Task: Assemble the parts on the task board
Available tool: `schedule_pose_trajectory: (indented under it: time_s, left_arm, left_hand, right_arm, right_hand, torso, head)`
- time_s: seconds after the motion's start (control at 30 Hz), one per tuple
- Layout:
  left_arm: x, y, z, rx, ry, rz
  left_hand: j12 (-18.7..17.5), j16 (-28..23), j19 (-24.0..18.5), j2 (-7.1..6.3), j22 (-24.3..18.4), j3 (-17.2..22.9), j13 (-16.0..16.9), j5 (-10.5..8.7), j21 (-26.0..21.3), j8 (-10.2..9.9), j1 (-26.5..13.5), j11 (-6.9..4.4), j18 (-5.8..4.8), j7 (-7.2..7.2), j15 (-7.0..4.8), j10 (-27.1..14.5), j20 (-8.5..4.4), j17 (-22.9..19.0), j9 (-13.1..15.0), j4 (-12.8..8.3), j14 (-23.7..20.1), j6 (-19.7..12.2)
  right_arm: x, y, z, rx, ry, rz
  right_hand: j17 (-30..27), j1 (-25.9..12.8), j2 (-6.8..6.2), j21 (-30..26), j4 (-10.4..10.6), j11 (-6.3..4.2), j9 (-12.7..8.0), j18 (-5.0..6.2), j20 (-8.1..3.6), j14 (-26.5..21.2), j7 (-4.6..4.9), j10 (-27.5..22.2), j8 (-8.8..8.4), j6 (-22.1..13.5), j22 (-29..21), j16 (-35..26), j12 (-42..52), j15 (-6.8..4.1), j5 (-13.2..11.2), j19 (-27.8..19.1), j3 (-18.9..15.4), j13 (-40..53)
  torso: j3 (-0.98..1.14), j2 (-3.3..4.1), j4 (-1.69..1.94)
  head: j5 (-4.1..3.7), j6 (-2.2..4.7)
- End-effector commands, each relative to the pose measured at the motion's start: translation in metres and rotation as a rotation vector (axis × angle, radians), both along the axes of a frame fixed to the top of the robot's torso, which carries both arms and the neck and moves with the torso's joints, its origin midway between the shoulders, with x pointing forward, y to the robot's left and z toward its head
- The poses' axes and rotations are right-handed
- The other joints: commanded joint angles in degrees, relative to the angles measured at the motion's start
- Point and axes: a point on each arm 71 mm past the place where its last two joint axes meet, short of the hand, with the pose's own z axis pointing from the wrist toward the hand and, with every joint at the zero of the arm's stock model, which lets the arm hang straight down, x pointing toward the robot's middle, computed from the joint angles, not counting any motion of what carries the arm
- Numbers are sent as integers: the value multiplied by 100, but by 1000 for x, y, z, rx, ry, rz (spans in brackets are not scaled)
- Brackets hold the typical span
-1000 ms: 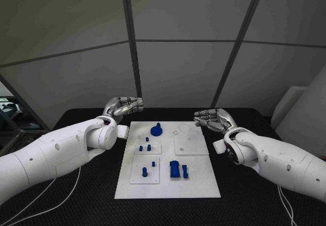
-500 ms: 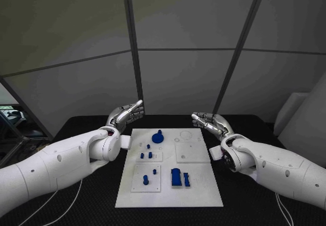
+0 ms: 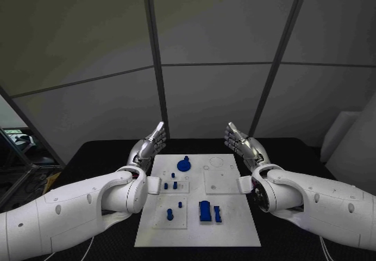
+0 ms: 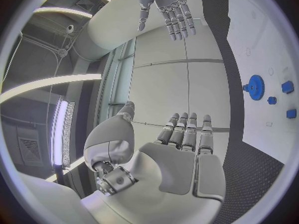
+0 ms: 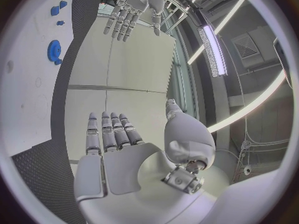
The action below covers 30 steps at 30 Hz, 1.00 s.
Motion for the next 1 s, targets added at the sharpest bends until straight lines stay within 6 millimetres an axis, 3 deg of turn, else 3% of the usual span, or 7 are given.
schedule_pose_trajectory:
  time_s: [0.03, 0.17, 0.43, 0.47, 0.93, 0.97, 1.0]
  left_arm:
    - [-2, 4, 5, 32, -44, 86]
    - [-2, 4, 5, 32, -44, 86]
    - [-2, 4, 5, 32, -44, 86]
    - [-2, 4, 5, 32, -44, 86]
    - [-2, 4, 5, 32, -44, 86]
    - [-2, 4, 5, 32, -44, 86]
    - [-2, 4, 5, 32, -44, 86]
  left_hand:
    - [-87, -154, -429, 16, -323, -211, -10, -64, -34, -46, -878, -117, -390, -125, -71, -612, -567, -12, -10, -7, -584, -587]
    - [-87, -154, -587, 16, -436, -669, -10, -64, -34, -46, -1186, -117, -390, -125, -71, -826, -567, -12, -10, -7, -790, -791]
    - [-87, -154, -800, 16, -603, -669, -10, -64, -34, -46, -1637, -117, -390, -125, -71, -1144, -567, -12, -10, -7, -1092, -1090]
    - [-87, -154, -817, 16, -1016, -669, -10, -64, -34, -46, -1682, -117, -390, -125, -71, -1176, -567, -12, -10, -7, -1121, -1119]
    - [-87, -154, -1371, 16, -1016, -669, -10, -64, -34, -46, -2135, -117, -390, -125, -71, -1474, -567, -12, -10, -7, -1414, -1410]
    - [-87, -154, -1371, 16, -1016, -669, -10, -64, -34, -46, -2150, -117, -390, -125, -71, -1500, -567, -12, -10, -7, -1424, -1428]
    - [-87, -154, -1371, 16, -1016, -669, -10, -64, -34, -46, -2230, -117, -390, -125, -71, -1928, -567, -12, -10, -7, -1838, -1841]
  right_arm:
    - [-2, -6, 3, 32, 12, -113]
    - [-2, -6, 3, 33, 12, -115]
    - [-2, -6, 3, 33, 12, -115]
    - [-2, -6, 3, 33, 12, -115]
    - [-2, -6, 3, 33, 12, -115]
    - [-2, -6, 3, 33, 12, -115]
    - [-2, -6, 3, 33, 12, -115]
  right_hand:
    - [-161, -974, 1, -325, -183, -67, -51, -568, -377, -705, -189, -691, -44, -601, -377, -26, -40, -30, -203, -552, -15, -10]
    - [-161, -1313, 1, -325, -183, -67, -51, -568, -377, -950, -189, -930, -44, -810, -377, -26, -40, -30, -203, -744, -15, -10]
    - [-161, -1813, 1, -325, -183, -67, -51, -568, -377, -1312, -189, -1282, -44, -1119, -377, -26, -40, -30, -203, -1027, -15, -10]
    - [-161, -1859, 1, -325, -183, -67, -51, -568, -377, -1347, -189, -1317, -44, -1149, -377, -26, -40, -30, -203, -1053, -15, -10]
    - [-161, -2350, 1, -325, -183, -67, -51, -568, -377, -1686, -189, -1652, -44, -1432, -377, -26, -40, -30, -203, -1317, -15, -10]
    - [-161, -2381, 1, -325, -183, -67, -51, -568, -377, -1727, -189, -1679, -44, -1464, -377, -26, -40, -30, -203, -1741, -15, -10]
    - [-161, -2404, 1, -325, -183, -67, -51, -568, -377, -1733, -189, -1701, -44, -1480, -377, -26, -40, -30, -203, -1741, -15, -10]
  torso:
    - [3, 0, 4]
    - [3, 0, 4]
    - [3, 0, 4]
    - [3, 0, 4]
    - [3, 0, 4]
    - [3, 0, 4]
    - [3, 0, 4]
  head:
    - [1, -1]
    - [1, -1]
    - [1, -1]
    - [1, -1]
    - [1, -1]
    - [1, -1]
    - [1, -1]
